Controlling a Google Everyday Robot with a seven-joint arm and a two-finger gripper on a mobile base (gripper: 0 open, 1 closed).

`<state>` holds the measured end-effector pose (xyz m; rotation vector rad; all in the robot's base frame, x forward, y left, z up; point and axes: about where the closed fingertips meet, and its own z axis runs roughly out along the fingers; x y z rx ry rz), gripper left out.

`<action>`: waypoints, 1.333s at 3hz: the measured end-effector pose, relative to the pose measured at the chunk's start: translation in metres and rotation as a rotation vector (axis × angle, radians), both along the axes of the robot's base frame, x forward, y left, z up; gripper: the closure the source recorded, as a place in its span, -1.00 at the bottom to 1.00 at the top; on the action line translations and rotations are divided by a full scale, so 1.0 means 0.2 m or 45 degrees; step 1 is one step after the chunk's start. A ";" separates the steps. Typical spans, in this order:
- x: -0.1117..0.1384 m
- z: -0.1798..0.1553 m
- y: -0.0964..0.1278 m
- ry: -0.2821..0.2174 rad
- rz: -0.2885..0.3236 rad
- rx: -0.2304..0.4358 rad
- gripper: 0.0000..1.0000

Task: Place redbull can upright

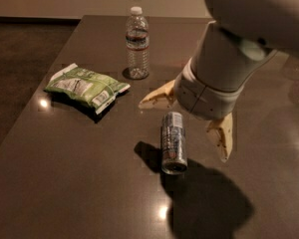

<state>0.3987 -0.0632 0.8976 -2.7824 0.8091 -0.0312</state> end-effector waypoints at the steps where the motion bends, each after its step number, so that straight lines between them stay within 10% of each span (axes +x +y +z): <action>1: -0.02 -0.07 0.03 -0.010 0.116 -0.058 -1.00; 4: 0.01 -0.23 0.04 -0.012 0.256 -0.182 -1.00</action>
Offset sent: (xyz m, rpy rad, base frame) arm 0.0003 0.0081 -0.0428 -0.1247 -0.0123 0.2094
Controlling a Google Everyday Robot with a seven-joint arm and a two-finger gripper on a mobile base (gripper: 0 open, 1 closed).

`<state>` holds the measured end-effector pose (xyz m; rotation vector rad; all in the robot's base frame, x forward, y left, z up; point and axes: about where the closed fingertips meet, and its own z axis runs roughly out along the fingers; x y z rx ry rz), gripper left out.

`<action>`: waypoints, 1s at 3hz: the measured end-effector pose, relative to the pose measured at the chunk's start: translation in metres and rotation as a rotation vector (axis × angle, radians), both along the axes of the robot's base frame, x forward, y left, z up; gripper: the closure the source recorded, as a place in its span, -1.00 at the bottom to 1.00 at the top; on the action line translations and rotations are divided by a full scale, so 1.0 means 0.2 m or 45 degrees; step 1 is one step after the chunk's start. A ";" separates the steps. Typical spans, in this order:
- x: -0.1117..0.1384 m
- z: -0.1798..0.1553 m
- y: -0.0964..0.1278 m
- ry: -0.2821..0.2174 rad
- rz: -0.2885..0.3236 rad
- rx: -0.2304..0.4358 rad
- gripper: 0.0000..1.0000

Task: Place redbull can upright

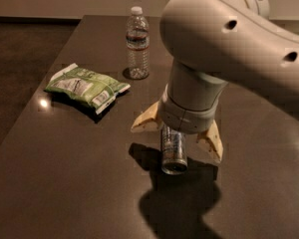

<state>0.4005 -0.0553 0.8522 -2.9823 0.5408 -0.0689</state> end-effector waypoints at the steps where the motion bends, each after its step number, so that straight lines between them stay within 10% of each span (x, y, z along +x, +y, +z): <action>1: 0.00 -0.04 0.00 0.010 0.023 -0.029 -1.00; 3: 0.00 -0.06 -0.01 0.060 0.033 -0.096 -0.20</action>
Offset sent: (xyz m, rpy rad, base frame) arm -0.0018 -0.0043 -0.0180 -0.0963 0.0594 0.0375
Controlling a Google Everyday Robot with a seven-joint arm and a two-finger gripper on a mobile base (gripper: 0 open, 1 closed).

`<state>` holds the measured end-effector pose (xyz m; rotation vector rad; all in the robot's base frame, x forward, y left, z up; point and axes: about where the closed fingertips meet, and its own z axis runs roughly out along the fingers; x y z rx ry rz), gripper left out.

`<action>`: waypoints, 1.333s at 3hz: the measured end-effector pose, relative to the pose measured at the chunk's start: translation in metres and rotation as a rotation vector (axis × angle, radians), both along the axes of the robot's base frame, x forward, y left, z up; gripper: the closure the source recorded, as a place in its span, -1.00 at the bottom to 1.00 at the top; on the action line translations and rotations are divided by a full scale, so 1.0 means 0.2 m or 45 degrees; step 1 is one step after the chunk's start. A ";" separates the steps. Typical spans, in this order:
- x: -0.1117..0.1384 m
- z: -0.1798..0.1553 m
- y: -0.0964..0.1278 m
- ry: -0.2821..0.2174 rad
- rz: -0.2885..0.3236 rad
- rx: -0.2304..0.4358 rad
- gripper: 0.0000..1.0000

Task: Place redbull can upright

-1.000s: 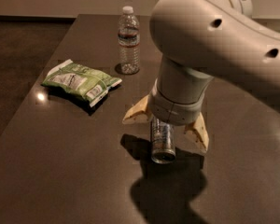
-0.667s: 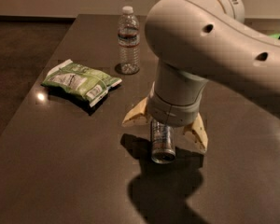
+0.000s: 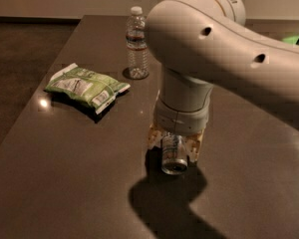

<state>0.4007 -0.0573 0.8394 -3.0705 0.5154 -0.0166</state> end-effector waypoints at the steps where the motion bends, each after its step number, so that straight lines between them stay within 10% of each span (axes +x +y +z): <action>1: 0.01 0.01 0.00 0.026 -0.026 0.002 0.26; 3: 0.04 0.16 0.02 0.180 -0.223 0.179 1.00; 4: 0.05 0.32 0.04 0.306 -0.420 0.351 1.00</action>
Offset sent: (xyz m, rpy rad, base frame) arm 0.0085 0.0030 0.0289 0.1160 0.1482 -0.1443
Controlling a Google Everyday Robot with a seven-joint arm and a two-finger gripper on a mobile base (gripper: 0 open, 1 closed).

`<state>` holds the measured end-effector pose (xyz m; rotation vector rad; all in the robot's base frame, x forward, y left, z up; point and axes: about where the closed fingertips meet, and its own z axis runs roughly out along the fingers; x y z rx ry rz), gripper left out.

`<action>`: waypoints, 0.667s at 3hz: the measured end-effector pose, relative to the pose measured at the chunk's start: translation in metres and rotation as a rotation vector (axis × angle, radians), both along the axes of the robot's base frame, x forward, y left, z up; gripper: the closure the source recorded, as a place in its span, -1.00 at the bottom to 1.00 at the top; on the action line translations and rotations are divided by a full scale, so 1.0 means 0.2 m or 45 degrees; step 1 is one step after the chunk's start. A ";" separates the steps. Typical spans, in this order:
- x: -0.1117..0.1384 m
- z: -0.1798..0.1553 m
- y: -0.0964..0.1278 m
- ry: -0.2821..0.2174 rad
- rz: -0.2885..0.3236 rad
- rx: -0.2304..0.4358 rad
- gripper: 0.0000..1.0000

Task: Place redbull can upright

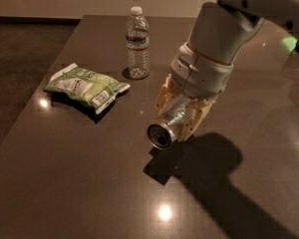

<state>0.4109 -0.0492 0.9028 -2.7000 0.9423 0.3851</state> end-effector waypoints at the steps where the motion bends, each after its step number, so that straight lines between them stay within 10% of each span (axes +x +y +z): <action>1: 0.01 0.13 0.03 0.087 -0.160 0.130 1.00; 2: -0.01 0.24 0.07 0.196 -0.380 0.249 1.00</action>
Offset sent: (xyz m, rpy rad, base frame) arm -0.0126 0.0164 0.0751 0.2746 0.3363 -0.5508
